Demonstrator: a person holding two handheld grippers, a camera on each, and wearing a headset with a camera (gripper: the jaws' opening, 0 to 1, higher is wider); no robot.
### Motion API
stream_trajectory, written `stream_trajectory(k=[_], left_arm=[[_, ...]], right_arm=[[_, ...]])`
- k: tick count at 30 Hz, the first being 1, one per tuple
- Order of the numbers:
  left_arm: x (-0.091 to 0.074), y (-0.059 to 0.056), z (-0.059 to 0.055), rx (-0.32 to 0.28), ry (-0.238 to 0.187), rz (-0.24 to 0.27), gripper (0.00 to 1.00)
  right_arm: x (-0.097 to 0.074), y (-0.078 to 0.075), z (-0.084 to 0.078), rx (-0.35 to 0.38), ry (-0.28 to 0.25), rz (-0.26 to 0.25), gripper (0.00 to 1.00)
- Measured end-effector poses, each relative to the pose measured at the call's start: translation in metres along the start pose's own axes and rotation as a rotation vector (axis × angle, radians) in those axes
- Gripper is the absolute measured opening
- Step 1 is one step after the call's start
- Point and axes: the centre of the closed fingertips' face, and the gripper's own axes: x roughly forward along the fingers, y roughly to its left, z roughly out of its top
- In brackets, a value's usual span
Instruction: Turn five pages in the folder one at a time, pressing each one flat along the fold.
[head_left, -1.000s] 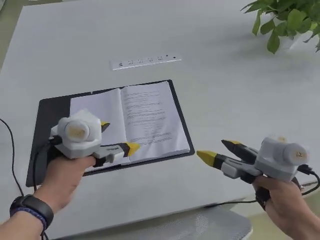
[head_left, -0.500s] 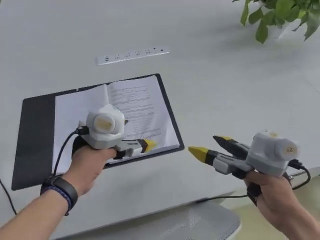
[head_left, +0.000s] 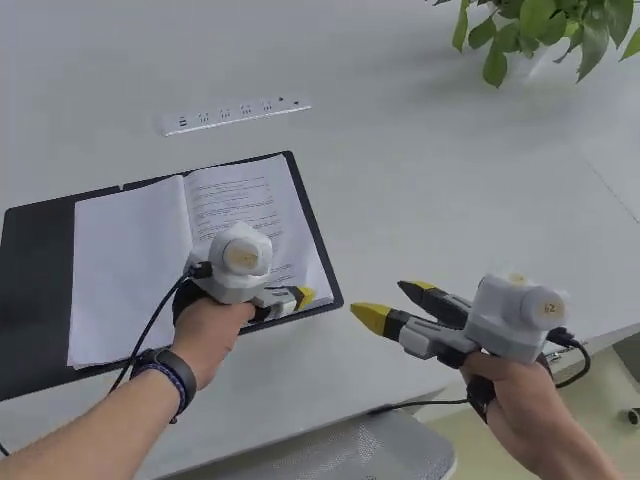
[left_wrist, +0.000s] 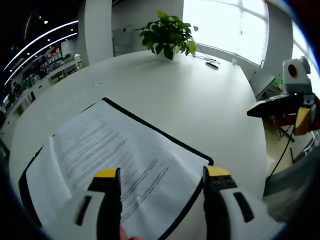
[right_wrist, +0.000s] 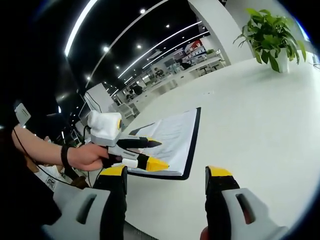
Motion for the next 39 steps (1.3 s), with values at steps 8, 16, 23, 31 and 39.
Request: stream_trajectory(k=[8,16,23,31,39], left_arm=[[0.011,0.004,-0.009,0.067,0.046,0.016,0.64],[0.012,0.006,-0.009,0.069,0.040,0.017,0.61],[0.009,0.010,-0.008,0.057,0.033,0.020,0.55],[0.008,0.015,-0.008,0.031,0.019,0.021,0.48],[0.007,0.016,-0.008,-0.004,0.003,0.011,0.46]], right_arm=[[0.002,-0.002,-0.004,0.010,0.017,0.003,0.62],[0.008,-0.002,-0.007,0.020,0.026,0.014,0.62],[0.015,0.000,-0.007,0.021,0.033,0.028,0.61],[0.024,-0.001,-0.004,0.028,0.034,0.040,0.58],[0.052,-0.004,0.008,0.030,0.035,0.080,0.55]])
